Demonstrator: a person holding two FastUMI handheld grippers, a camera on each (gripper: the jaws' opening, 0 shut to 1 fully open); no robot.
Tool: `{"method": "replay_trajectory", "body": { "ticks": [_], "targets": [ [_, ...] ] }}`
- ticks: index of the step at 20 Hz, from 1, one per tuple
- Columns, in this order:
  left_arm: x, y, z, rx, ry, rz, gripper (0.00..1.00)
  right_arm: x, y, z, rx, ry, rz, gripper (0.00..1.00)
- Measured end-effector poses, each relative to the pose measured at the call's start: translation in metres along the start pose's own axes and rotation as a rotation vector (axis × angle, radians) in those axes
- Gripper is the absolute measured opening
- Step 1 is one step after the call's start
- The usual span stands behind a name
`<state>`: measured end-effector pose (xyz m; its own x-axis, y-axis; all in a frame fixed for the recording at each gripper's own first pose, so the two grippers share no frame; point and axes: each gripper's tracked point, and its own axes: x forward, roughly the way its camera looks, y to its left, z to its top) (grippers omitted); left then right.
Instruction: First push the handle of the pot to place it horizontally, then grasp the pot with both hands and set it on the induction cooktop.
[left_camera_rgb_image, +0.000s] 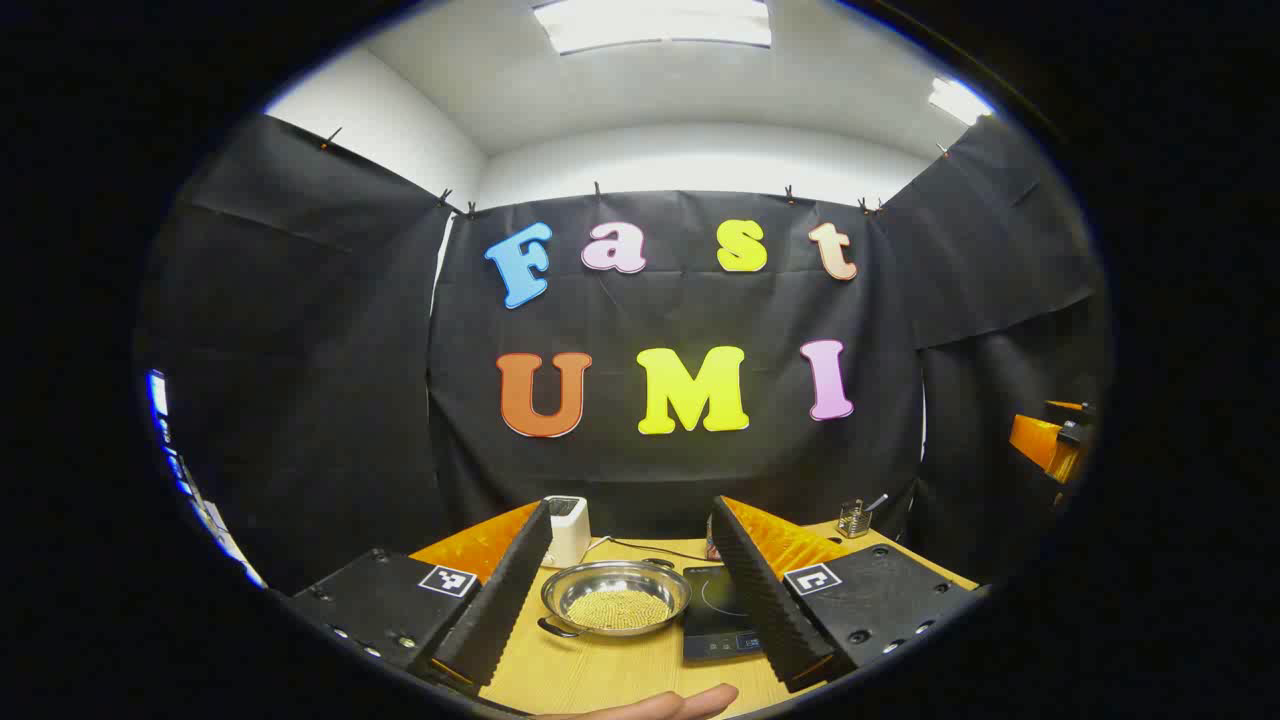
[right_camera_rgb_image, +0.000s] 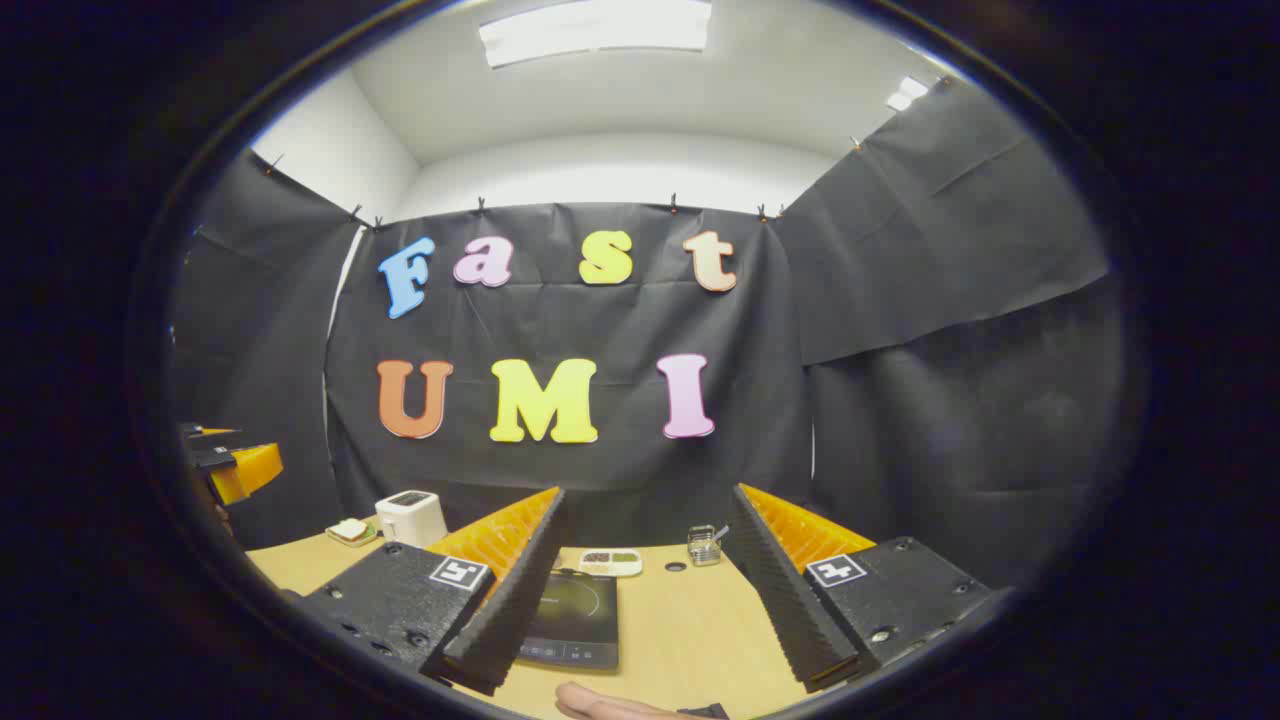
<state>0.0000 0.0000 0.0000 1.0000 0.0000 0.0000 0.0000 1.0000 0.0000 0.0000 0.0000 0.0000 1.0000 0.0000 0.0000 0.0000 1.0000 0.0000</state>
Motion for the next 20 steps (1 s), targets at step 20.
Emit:
{"method": "replay_trajectory", "body": {
  "ticks": [20],
  "targets": [
    [0.017, -0.007, -0.011, -0.087, 0.117, -0.077, 0.77, -0.010, 0.008, 0.003, -0.014, -0.026, 0.049, 1.00]
  ]
}}
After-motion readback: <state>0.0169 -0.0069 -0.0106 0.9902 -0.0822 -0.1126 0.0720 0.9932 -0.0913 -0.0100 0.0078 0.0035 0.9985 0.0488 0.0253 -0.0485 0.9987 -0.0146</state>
